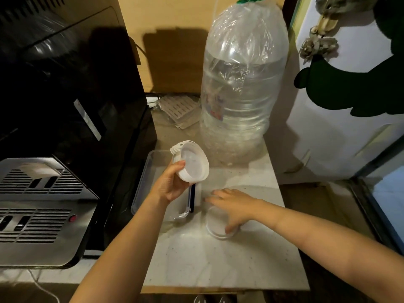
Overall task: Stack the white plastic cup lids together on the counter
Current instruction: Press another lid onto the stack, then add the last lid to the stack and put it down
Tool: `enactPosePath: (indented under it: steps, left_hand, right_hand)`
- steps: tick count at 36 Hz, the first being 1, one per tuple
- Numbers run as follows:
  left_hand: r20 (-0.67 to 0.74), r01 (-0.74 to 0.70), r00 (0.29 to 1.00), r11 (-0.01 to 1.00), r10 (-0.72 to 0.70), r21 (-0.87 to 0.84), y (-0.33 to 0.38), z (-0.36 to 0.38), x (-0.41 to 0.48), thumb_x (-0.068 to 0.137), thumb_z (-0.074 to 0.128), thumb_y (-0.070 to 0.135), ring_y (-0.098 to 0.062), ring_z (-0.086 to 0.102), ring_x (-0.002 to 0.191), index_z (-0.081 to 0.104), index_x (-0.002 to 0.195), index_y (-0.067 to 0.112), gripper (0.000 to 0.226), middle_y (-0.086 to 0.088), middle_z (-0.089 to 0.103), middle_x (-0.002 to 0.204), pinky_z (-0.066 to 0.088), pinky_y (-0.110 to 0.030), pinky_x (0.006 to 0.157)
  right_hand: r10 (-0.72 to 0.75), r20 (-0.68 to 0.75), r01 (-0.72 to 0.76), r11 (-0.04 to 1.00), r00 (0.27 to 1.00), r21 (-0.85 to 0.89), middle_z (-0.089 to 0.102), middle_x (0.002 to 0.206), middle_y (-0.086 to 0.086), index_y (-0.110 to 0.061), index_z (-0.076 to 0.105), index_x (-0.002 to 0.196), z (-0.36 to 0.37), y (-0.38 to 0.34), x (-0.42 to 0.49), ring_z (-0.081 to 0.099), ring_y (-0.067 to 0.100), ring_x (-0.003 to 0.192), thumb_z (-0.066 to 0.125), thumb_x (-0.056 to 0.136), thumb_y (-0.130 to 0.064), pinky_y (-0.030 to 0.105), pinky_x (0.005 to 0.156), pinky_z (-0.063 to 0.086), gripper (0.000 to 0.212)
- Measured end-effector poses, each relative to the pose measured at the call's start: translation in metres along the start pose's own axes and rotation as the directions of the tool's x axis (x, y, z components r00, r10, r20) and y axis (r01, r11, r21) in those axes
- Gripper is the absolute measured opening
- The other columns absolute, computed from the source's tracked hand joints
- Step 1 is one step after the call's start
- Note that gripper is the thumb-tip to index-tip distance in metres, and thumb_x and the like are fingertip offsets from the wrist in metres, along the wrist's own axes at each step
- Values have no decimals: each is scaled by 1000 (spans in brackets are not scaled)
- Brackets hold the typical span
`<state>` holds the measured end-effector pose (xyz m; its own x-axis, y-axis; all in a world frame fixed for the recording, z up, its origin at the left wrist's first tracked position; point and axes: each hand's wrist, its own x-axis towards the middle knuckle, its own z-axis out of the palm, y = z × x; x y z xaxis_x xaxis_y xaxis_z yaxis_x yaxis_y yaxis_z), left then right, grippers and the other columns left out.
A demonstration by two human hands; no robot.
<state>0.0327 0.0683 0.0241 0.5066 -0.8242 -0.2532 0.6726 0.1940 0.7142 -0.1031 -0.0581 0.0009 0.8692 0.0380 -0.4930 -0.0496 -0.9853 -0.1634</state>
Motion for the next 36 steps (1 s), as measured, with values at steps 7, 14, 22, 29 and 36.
enactPosePath:
  steps: [7, 14, 22, 29, 36]
  left_hand:
    - [31, 26, 999, 999, -27, 47, -3, -2, -6, 16, 91, 37, -19, 57, 92, 54, 106, 23, 99, -4, 57, 101, 58, -28, 62]
    - [44, 22, 999, 998, -25, 65, -3, -4, -9, 20, 91, 38, -20, 54, 96, 50, 112, 24, 102, -5, 54, 106, 58, -29, 63]
    - [49, 18, 999, 997, -22, 76, 0, -3, -8, 19, 90, 40, -20, 54, 96, 51, 110, 24, 100, -5, 54, 106, 58, -30, 65]
    - [28, -10, 1000, 1000, 9, 19, 8, -2, -5, 16, 91, 37, -22, 55, 95, 52, 108, 24, 100, -6, 56, 104, 58, -32, 67]
    - [3, -28, 1000, 998, 28, -61, 16, 1, 1, 15, 92, 32, -25, 53, 99, 51, 110, 23, 104, -8, 55, 107, 57, -34, 69]
  right_hand:
    - [-56, 48, 72, 895, 997, -440, 36, 142, 16, -16, 26, 144, 21, -19, 15, 47, 35, 117, 61, 82, -29, 41, 95, 37, 73]
    - [-19, 76, 54, 874, 997, -484, 43, 133, 17, -8, 35, 138, 17, -28, 14, 51, 34, 111, 67, 78, -23, 39, 93, 39, 70]
    - [-33, -7, 27, 912, 999, -410, 35, 138, 18, -23, 21, 146, 4, -24, 7, 44, 36, 118, 65, 78, -27, 45, 99, 34, 81]
    - [149, -208, -150, 989, 967, 14, 35, 135, 10, -32, 23, 143, -37, 6, -5, 44, 33, 120, 75, 62, -34, 41, 99, 38, 96]
    - [342, -495, -112, 892, 799, 437, 30, 138, 5, -24, 25, 139, -96, 28, -36, 47, 28, 118, 76, 63, -26, 30, 83, 41, 91]
